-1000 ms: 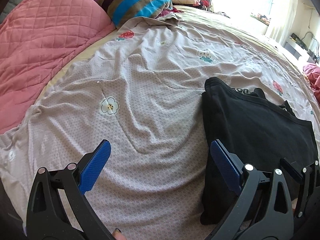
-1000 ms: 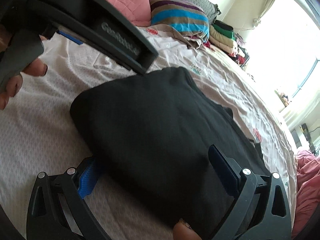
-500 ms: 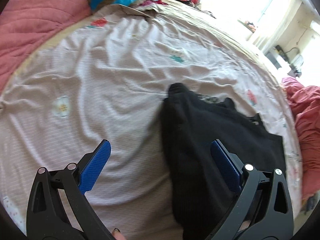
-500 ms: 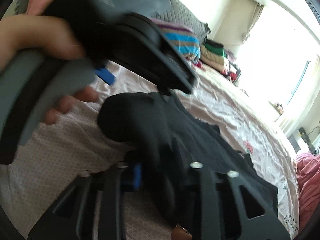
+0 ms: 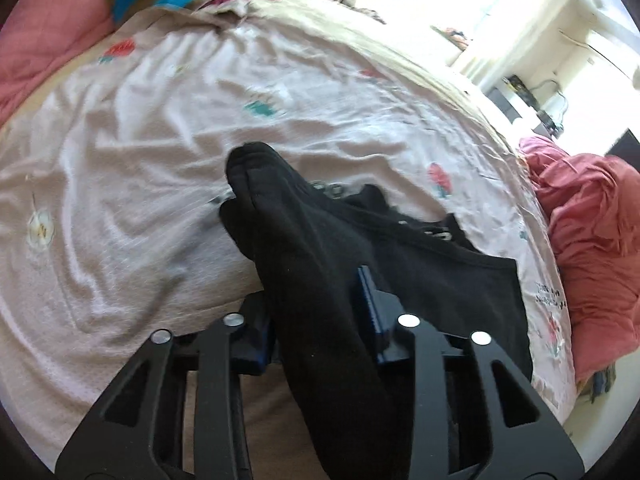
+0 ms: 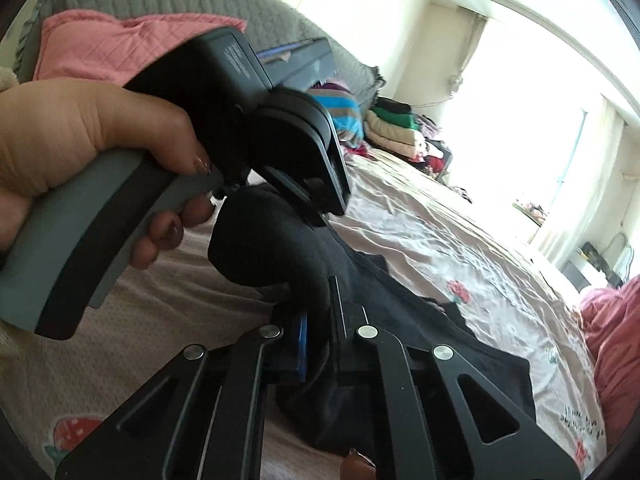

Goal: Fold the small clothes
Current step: 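Lift the grasped edge with both tools and fold it over the other half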

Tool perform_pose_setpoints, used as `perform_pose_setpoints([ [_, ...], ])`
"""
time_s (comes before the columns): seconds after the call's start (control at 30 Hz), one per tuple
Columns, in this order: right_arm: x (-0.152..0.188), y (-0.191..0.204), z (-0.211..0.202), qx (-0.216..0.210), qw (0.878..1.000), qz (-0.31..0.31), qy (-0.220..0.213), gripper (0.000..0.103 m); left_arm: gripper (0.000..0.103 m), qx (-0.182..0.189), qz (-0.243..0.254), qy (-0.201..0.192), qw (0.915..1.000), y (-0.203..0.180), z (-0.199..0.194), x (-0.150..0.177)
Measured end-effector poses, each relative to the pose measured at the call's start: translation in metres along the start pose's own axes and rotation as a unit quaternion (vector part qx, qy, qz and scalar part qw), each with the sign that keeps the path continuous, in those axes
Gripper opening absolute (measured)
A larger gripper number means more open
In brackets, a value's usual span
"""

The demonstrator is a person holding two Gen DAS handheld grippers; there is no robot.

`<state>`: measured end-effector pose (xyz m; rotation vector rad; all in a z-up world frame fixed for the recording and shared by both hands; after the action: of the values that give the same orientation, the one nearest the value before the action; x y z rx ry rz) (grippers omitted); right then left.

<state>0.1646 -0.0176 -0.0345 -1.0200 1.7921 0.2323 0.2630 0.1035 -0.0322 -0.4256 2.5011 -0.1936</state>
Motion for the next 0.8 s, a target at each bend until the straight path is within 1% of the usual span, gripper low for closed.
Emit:
perform_pose_setpoints([
  [0.17, 0.006, -0.023, -0.022, 0.014, 0.999, 0.048, -0.021, 0.006, 0.022, 0.010, 0.028, -0.027, 0.9992, -0.035, -0.024, -0.005],
  [0.27, 0.010, -0.036, -0.034, 0.017, 0.997, 0.073, -0.025, 0.006, 0.022, 0.012, 0.046, -0.041, 0.9981, -0.056, -0.036, -0.007],
  [0.37, 0.014, -0.046, -0.046, 0.024, 0.994, 0.100, -0.033, 0.006, 0.021, 0.017, 0.059, -0.048, 0.9970, -0.074, -0.045, -0.006],
  [0.63, 0.030, -0.077, -0.074, 0.034, 0.985, 0.160, -0.049, 0.006, 0.020, 0.030, 0.085, -0.055, 0.9944, -0.116, -0.058, -0.003],
  [0.8, 0.043, -0.091, -0.084, 0.039, 0.981, 0.181, -0.053, 0.006, 0.020, 0.034, 0.102, -0.052, 0.9928, -0.142, -0.057, 0.002],
])
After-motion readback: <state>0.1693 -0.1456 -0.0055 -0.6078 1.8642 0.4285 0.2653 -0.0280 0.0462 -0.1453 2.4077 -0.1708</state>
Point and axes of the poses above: each gripper's, at about its wrist camera, not at the fingertips, and z roughly the way its jaws point, y to its left, x to its underside, the point moved 7 cm from there along z, roughly the way its jaws point, and after that the axes turned 10 degrees about -x, right-handed, at the moved point
